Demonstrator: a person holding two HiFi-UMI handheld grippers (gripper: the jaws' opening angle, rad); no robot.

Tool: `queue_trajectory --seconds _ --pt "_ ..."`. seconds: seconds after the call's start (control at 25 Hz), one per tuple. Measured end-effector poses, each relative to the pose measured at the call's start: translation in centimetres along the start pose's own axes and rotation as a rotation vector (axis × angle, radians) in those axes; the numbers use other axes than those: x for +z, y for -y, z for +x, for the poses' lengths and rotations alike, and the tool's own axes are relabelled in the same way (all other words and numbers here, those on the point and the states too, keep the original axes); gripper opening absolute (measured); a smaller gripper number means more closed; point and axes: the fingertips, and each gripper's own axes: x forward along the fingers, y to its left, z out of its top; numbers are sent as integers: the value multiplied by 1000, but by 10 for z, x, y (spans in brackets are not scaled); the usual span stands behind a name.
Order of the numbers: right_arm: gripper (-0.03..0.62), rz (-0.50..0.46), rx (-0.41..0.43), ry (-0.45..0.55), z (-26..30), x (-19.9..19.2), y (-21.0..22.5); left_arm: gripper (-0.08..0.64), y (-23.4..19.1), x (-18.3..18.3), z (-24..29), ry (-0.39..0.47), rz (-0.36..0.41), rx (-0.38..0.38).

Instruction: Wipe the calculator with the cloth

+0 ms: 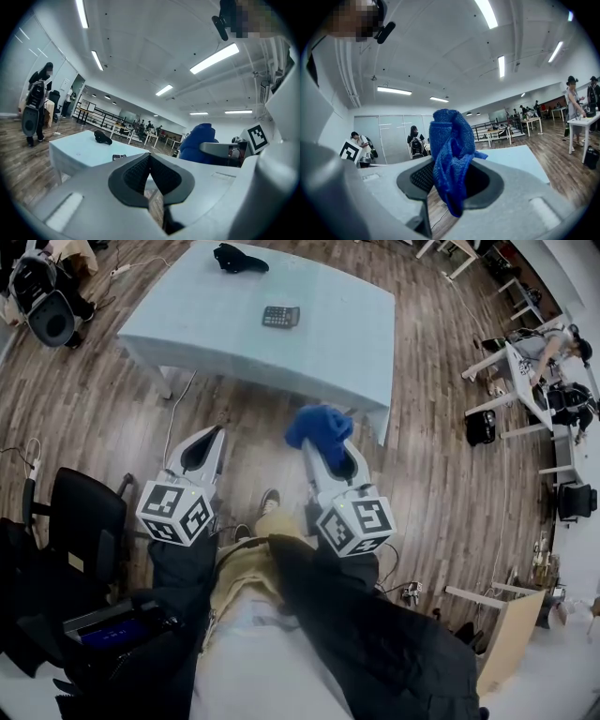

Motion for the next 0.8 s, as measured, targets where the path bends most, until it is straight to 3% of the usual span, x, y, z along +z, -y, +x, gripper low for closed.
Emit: queue_trajectory --seconds 0.2,0.52,0.8 --pt "149 22 19 -16 43 -5 17 2 -29 0 27 -11 -10 36" --pt "150 47 71 2 134 12 59 2 -84 32 93 0 14 116" --pt "150 79 75 -9 195 33 121 2 -91 54 179 -31 35 99"
